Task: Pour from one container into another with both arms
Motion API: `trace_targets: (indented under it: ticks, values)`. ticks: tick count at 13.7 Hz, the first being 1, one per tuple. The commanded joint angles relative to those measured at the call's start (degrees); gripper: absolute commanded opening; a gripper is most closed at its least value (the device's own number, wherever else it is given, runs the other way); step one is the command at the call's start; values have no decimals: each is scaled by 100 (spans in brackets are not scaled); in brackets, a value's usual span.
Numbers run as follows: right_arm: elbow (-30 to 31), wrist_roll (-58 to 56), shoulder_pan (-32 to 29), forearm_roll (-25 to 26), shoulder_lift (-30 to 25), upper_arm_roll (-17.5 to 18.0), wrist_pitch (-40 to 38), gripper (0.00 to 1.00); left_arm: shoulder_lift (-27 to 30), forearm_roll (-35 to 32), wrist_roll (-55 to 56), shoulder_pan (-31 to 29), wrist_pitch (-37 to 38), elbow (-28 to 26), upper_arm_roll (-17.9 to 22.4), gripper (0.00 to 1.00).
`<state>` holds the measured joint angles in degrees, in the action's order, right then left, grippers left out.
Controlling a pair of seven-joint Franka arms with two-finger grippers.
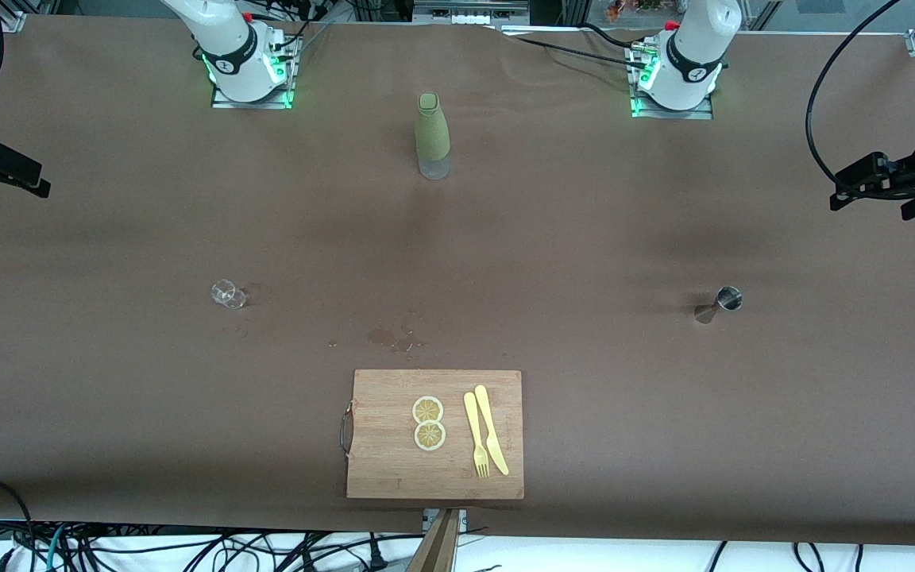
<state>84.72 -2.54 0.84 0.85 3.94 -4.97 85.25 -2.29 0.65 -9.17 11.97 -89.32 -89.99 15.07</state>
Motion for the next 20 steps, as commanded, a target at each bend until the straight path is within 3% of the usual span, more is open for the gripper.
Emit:
trace_targets:
  ticks: [1, 8, 14, 20]
  values:
    - [-34, -36, -48, -59, 1, 22, 18, 100, 27, -3, 64, -36, -50, -36, -30, 100]
    - [-34, -36, -66, -41, 1, -4, 10, 100, -350, 23, -891, -536, -516, -141, -30, 100]
    - [-26, -10, -66, 283, 97, -13, 1, 100, -1000, 1102, -3131, -1432, -683, -45, -30, 100]
    - [53, -1, -66, 187, 405, -4, -183, 100, -2449, 2858, -6495, -2303, -780, 298, -4, 100]
